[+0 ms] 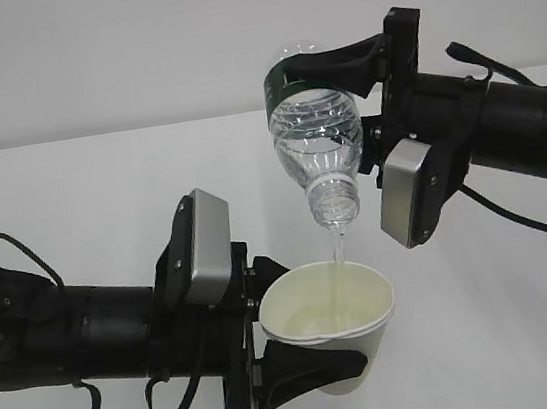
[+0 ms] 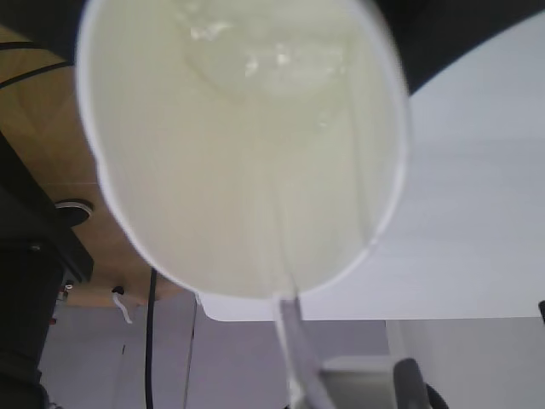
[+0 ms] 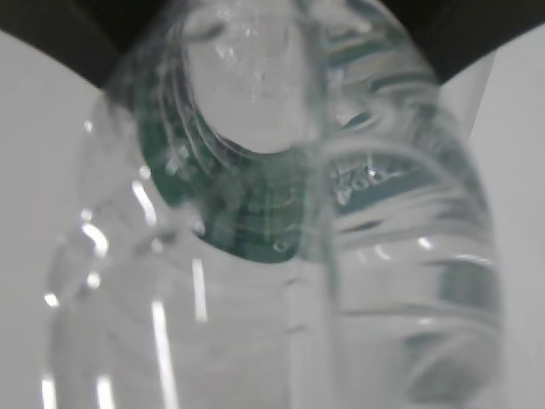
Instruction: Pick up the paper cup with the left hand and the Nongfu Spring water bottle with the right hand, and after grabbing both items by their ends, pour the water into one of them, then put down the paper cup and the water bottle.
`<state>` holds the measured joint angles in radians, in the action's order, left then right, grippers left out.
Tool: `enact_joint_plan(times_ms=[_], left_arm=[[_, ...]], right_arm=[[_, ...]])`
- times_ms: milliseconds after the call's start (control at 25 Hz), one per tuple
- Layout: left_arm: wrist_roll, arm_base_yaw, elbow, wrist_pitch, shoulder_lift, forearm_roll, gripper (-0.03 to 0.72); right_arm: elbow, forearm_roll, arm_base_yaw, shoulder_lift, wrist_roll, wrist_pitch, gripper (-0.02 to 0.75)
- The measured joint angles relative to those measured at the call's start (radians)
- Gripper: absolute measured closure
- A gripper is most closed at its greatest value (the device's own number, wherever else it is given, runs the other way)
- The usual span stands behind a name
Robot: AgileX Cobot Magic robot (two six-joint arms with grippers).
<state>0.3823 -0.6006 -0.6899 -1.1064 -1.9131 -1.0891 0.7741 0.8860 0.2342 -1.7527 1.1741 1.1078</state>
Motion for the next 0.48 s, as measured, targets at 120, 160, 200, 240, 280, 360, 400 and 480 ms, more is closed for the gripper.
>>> enact_joint_plan(times_ms=[120, 160, 200, 240, 280, 360, 400, 480], left_arm=[[0.0, 0.0, 0.0, 0.0, 0.0, 0.0, 0.274], [0.0, 0.0, 0.0, 0.0, 0.0, 0.0, 0.274], [0.0, 0.0, 0.0, 0.0, 0.0, 0.0, 0.274], [0.0, 0.0, 0.0, 0.0, 0.0, 0.0, 0.274], [0.0, 0.0, 0.0, 0.0, 0.0, 0.0, 0.274], [0.0, 0.0, 0.0, 0.0, 0.0, 0.0, 0.274], [0.0, 0.0, 0.0, 0.0, 0.0, 0.0, 0.274], [0.0, 0.0, 0.0, 0.0, 0.0, 0.0, 0.274]], right_arm=[[0.0, 0.0, 0.0, 0.0, 0.002, 0.0, 0.291], [0.0, 0.0, 0.0, 0.0, 0.001, 0.0, 0.291], [0.0, 0.0, 0.0, 0.0, 0.001, 0.0, 0.291], [0.0, 0.0, 0.0, 0.0, 0.001, 0.0, 0.291], [0.0, 0.0, 0.0, 0.0, 0.001, 0.0, 0.291], [0.0, 0.0, 0.0, 0.0, 0.001, 0.0, 0.291], [0.0, 0.0, 0.0, 0.0, 0.001, 0.0, 0.291], [0.0, -0.002, 0.0, 0.0, 0.001, 0.0, 0.291]])
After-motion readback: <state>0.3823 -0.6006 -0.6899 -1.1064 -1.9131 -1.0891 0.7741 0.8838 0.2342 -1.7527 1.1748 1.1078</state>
